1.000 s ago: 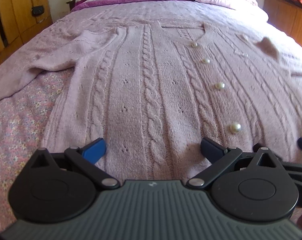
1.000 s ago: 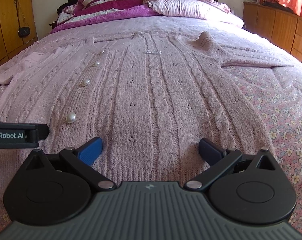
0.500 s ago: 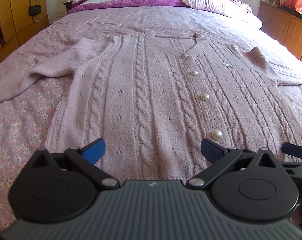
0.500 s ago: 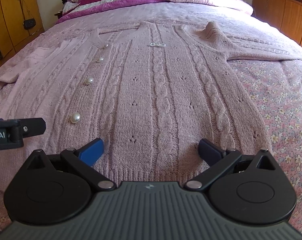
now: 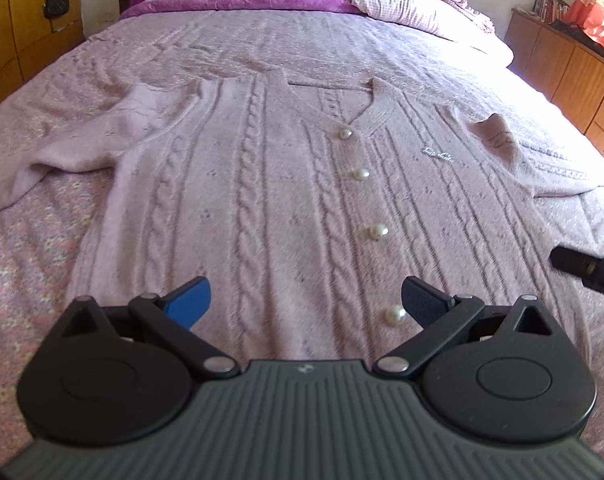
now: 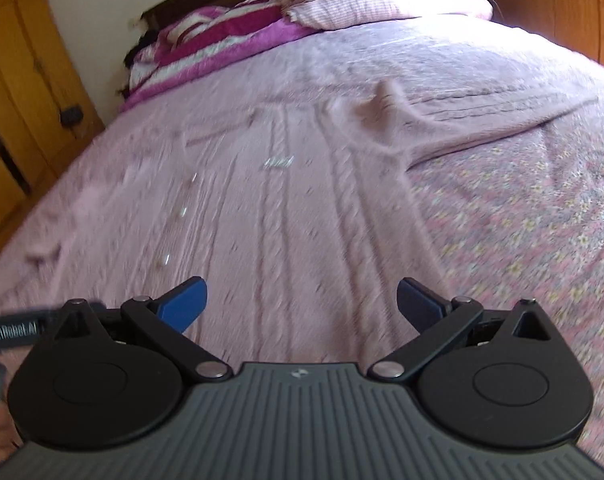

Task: Fold small clothes
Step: 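Move the right gripper to a sleeve cuff and close on it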

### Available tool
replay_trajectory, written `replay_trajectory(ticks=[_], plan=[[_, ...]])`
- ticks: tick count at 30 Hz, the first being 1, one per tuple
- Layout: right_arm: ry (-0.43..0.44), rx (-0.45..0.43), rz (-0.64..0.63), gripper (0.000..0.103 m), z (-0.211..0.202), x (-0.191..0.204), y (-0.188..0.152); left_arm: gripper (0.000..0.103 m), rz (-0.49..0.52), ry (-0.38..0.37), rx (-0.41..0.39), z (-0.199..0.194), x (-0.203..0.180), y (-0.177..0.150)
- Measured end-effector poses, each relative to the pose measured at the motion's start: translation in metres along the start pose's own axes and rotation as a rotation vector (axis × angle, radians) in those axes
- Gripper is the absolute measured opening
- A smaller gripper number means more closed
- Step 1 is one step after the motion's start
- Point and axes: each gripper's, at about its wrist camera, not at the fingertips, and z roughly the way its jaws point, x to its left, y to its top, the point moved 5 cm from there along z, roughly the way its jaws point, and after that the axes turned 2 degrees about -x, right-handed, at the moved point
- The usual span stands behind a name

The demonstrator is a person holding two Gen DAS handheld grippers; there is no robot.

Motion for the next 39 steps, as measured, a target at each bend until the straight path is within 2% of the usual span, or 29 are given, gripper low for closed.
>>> replay_trajectory(ticks=[9, 19, 24, 30, 35, 39], plan=[[-0.037, -0.086, 0.157, 0.103, 0.020, -0.089, 0.065, 0.103, -0.023, 0.028, 0.043, 0.026, -0.002, 0.007], [-0.128, -0.168, 0.288, 0.103, 0.078, -0.204, 0.134, 0.103, -0.021, 0.047, 0.085, 0.045, -0.011, 0.005], [-0.182, -0.197, 0.354, 0.103, 0.106, -0.252, 0.156, 0.103, 0.010, 0.079, 0.110, 0.055, -0.015, 0.000], [-0.178, -0.219, 0.361, 0.103, 0.136, -0.283, 0.173, 0.103, 0.040, 0.101, 0.118, 0.058, -0.018, -0.003], [-0.190, -0.244, 0.299, 0.103, 0.154, -0.290, 0.184, 0.103, 0.036, 0.107, 0.128, 0.061, -0.018, -0.003], [-0.189, -0.274, 0.308, 0.103, 0.164, -0.295, 0.192, 0.103, 0.051, 0.111, 0.123, 0.061, -0.019, -0.004]])
